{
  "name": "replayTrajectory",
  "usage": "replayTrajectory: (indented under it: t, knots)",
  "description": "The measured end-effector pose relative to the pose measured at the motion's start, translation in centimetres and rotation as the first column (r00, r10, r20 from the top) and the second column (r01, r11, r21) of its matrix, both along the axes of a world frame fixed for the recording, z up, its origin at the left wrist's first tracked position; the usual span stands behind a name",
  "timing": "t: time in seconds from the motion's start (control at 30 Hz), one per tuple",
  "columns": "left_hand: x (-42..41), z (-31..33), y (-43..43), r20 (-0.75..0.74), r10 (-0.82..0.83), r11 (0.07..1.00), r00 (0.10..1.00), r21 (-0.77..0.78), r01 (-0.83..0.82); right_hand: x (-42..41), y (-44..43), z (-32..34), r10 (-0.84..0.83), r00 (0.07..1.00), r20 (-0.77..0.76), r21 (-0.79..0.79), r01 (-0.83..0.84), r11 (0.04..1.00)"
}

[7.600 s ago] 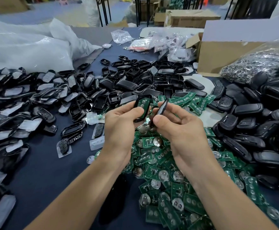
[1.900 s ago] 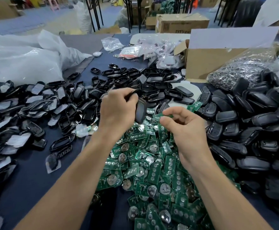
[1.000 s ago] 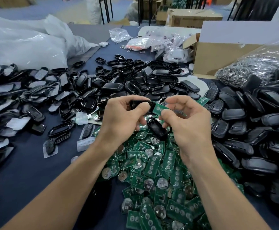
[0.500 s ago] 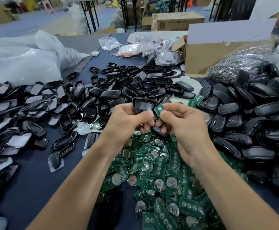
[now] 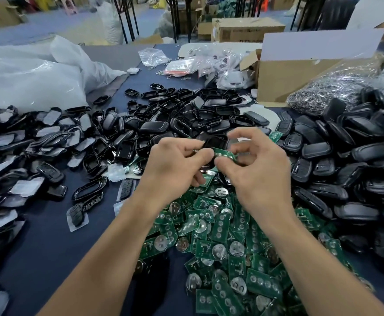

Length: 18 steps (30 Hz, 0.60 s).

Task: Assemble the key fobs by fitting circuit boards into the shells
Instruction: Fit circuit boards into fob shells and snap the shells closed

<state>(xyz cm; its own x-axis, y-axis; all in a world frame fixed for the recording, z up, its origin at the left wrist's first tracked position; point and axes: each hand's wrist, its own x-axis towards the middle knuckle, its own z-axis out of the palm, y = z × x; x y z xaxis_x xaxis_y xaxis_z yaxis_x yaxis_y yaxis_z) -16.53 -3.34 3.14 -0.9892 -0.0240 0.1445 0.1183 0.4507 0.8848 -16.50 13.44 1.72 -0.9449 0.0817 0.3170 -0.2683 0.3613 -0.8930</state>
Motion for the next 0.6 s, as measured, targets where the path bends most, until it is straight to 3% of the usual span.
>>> replayTrajectory:
  t: [0.17, 0.4, 0.6]
  knots:
    - [-0.3, -0.4, -0.2, 0.08, -0.115, 0.978, 0.99, 0.183, 0.099, -0.5, 0.3, -0.5, -0.078, 0.997, 0.005, -0.084, 0.078, 0.993]
    - [-0.2, -1.1, 0.7, 0.059, 0.144, 0.977, 0.988, 0.152, -0.151, -0.9, 0.8, -0.4, -0.038, 0.999, -0.038, -0.151, 0.032, 0.988]
    - [-0.1, -0.6, 1.0, 0.131, -0.007, 0.937, 0.991, 0.347, -0.039, -1.0, 0.9, -0.5, 0.013, 1.0, 0.011, -0.207, -0.011, 0.978]
